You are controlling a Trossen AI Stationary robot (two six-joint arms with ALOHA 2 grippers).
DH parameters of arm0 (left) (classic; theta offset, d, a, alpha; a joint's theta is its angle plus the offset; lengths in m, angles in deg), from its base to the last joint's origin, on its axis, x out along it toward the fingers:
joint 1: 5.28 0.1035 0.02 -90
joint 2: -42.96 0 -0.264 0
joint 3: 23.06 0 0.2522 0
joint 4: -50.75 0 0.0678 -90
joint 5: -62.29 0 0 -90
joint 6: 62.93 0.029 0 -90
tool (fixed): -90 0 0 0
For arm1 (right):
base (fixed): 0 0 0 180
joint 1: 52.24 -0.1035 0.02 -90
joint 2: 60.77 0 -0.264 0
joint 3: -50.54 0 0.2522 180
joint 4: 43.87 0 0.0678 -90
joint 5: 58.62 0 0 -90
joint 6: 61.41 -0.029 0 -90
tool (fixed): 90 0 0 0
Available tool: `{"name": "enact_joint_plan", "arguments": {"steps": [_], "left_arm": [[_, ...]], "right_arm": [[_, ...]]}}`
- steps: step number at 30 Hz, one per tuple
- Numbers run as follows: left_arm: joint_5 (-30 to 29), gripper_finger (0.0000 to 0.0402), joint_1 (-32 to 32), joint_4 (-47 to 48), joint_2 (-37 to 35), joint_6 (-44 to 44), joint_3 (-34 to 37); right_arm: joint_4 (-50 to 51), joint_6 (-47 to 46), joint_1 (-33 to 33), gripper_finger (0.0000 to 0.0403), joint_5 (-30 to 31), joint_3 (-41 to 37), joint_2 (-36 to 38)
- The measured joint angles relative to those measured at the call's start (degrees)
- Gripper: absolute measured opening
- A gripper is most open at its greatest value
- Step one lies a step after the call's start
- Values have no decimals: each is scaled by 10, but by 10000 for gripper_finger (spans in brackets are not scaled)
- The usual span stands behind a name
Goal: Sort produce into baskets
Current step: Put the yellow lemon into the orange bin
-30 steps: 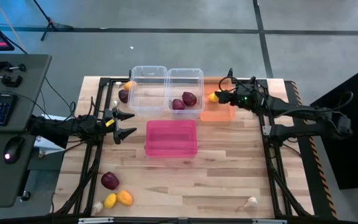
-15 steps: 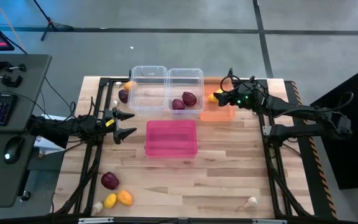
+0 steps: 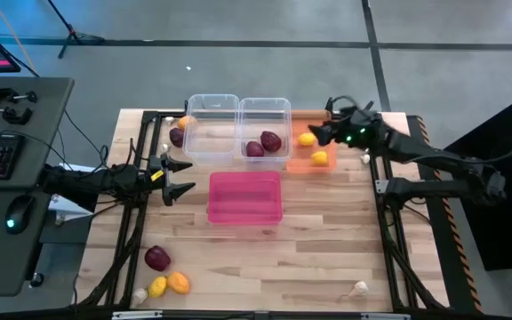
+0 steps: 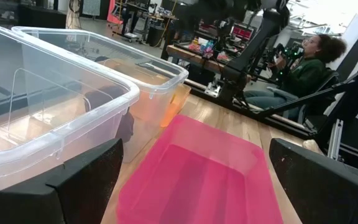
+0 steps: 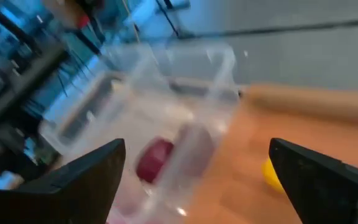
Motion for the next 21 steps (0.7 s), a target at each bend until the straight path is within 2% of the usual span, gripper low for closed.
{"name": "enact_joint_plan", "arguments": {"steps": [7,12,17,21], "left_arm": [[0,390,0,0,0,0,0],[-5,390,0,-14,0,4,0],[-7,390,0,-94,0,-154,0],[-49,390,0,-173,0,-202,0]], "right_arm": [[26,-4,6,385,0,119,16],[41,-7,6,385,-13,168,15],[86,-49,1,385,-53,184,15],[129,-67,-15,385,-66,180,15]]}}
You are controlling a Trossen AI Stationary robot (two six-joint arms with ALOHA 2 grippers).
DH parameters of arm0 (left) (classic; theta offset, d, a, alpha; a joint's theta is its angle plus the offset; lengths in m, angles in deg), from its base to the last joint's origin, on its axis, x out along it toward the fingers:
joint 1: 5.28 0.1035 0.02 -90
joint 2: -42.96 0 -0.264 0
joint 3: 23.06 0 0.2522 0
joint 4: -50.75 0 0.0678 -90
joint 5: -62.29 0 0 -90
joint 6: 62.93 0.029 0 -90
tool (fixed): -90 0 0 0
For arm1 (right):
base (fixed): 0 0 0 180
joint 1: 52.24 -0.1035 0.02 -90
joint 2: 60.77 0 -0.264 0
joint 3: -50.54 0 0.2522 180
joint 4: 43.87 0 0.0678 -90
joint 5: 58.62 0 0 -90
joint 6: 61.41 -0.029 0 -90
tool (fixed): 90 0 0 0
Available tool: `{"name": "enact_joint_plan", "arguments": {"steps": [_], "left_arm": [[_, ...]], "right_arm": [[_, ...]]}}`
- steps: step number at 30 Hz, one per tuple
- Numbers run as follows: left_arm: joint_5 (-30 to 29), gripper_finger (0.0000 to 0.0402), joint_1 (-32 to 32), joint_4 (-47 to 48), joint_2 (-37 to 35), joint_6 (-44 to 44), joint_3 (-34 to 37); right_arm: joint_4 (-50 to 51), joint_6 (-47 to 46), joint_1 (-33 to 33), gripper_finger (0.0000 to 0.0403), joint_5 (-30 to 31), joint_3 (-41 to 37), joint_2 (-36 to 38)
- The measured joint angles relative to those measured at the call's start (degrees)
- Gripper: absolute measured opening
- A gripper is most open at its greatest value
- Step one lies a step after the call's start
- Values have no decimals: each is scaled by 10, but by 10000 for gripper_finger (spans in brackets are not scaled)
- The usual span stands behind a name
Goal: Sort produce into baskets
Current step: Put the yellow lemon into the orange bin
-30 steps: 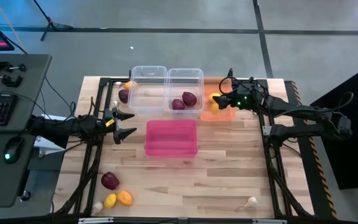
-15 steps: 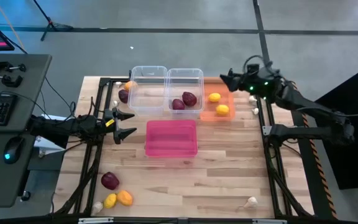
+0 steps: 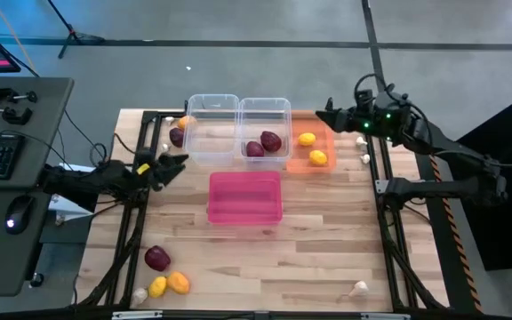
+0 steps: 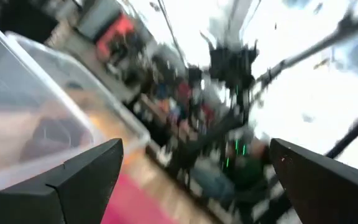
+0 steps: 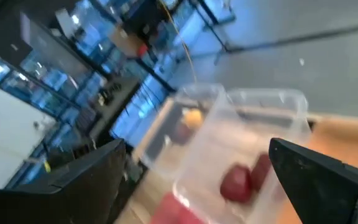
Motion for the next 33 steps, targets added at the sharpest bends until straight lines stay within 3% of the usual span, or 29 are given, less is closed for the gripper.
{"name": "enact_joint_plan", "arguments": {"steps": [4,7,10,14,17,21,24,29,33], "left_arm": [[-56,390,5,-99,6,-37,0],[24,390,11,-182,34,-34,-10],[93,390,11,-163,99,-27,-69],[176,390,7,-14,240,34,-221],[233,390,-1,212,351,99,-364],[238,390,-45,465,471,104,-510],[244,390,-117,485,533,67,-529],[328,390,-264,566,640,-13,-527],[329,390,-357,600,717,-161,-527]], "right_arm": [[50,-1,-12,385,9,0,0],[72,-13,-18,385,35,0,0],[76,-13,-18,385,67,0,0],[76,-11,-18,385,102,0,0],[76,3,-18,385,107,-1,0],[97,27,-18,385,106,-1,0],[122,42,-18,385,110,-1,-1],[153,53,-18,385,127,-1,-2],[169,57,-18,385,138,-1,-2]]}}
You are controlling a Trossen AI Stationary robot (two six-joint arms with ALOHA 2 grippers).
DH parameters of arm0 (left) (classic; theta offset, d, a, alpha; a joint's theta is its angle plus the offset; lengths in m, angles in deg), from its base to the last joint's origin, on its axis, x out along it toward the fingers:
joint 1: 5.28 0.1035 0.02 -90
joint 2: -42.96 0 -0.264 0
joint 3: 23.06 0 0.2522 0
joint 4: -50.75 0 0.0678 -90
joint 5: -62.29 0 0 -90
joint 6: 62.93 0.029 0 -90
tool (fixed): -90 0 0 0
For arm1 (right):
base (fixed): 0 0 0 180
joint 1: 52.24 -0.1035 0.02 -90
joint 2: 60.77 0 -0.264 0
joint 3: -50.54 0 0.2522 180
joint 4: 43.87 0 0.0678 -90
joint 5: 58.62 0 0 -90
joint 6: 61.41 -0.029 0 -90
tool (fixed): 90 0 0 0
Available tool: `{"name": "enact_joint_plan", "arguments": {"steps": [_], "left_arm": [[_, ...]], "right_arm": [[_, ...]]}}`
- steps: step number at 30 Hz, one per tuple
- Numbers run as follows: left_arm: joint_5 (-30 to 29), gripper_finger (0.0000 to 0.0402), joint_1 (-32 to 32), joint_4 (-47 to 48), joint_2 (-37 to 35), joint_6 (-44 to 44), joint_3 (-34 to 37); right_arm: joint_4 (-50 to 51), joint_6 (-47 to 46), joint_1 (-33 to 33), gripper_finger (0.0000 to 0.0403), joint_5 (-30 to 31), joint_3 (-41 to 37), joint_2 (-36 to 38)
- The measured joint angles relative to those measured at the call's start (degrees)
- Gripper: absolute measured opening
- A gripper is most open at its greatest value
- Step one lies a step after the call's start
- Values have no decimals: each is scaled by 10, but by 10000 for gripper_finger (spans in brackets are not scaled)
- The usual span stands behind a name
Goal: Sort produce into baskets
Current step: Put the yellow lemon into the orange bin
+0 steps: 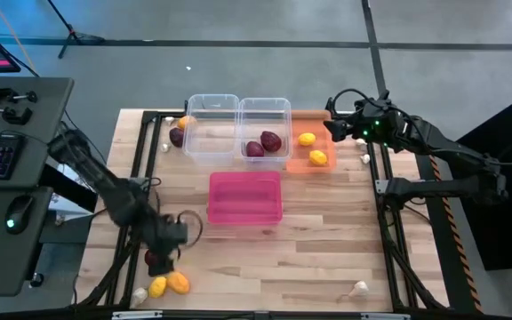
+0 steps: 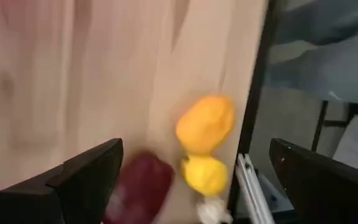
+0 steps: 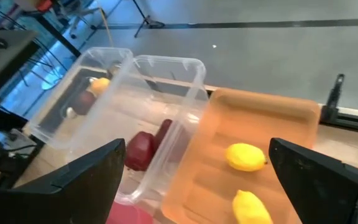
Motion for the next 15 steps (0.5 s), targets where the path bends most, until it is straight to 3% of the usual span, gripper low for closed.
{"name": "enact_joint_plan", "arguments": {"steps": [3,9,15], "left_arm": [[0,390,-45,-15,49,-70,0],[-54,390,-80,-17,134,-17,0],[-45,390,-80,-89,186,-3,0]], "right_arm": [[1,17,0,385,4,0,0],[1,26,0,385,4,0,0],[21,21,0,385,4,0,0]]}}
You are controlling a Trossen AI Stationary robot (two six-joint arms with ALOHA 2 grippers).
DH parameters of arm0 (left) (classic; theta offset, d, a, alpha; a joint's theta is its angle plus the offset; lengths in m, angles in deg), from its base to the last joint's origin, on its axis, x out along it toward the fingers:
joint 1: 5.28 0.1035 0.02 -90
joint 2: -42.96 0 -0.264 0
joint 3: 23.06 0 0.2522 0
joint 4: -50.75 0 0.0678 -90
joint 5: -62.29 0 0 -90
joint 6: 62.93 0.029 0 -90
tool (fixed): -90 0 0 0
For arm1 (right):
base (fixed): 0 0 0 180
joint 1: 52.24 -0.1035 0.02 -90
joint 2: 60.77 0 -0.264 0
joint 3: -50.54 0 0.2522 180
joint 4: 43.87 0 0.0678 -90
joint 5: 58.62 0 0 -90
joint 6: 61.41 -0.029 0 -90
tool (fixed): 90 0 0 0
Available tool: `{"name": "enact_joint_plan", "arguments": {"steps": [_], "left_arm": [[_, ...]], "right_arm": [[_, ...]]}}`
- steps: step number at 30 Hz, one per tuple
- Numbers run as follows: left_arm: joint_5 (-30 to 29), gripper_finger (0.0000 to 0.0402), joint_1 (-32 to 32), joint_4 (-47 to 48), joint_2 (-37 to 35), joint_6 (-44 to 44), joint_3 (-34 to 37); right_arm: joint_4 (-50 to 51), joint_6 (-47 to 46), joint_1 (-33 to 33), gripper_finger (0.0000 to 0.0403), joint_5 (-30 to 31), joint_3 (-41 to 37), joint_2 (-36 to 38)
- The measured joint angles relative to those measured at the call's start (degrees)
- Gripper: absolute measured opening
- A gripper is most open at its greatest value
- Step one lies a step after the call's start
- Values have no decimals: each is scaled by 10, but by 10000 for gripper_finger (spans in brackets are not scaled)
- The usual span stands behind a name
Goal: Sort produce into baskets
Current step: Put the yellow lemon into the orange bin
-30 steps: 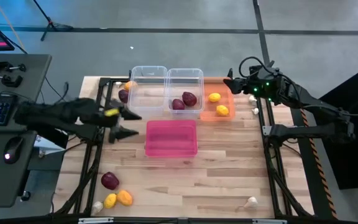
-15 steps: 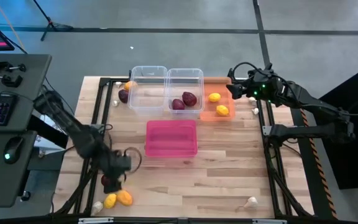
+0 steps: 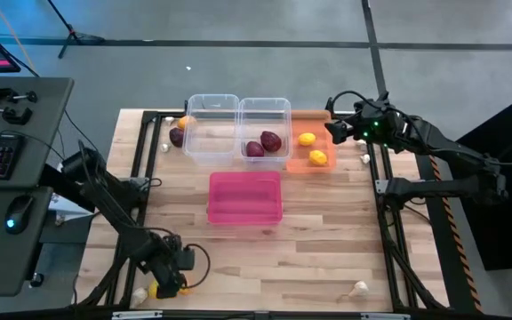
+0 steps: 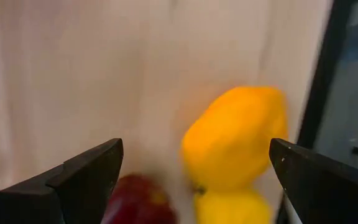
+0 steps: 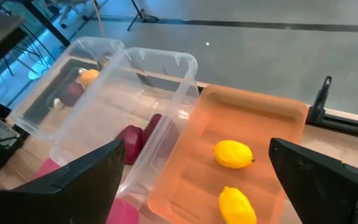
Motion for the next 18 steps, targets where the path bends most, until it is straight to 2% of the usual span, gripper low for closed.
{"name": "enact_joint_plan", "arguments": {"steps": [2,12,18], "left_arm": [[3,390,-4,-23,10,2,-6],[-7,390,-51,-22,58,52,-31],[1,390,-48,-45,101,77,-31]], "right_arm": [[8,0,0,385,0,0,0],[15,0,0,385,0,0,0],[15,0,0,385,1,0,0]]}}
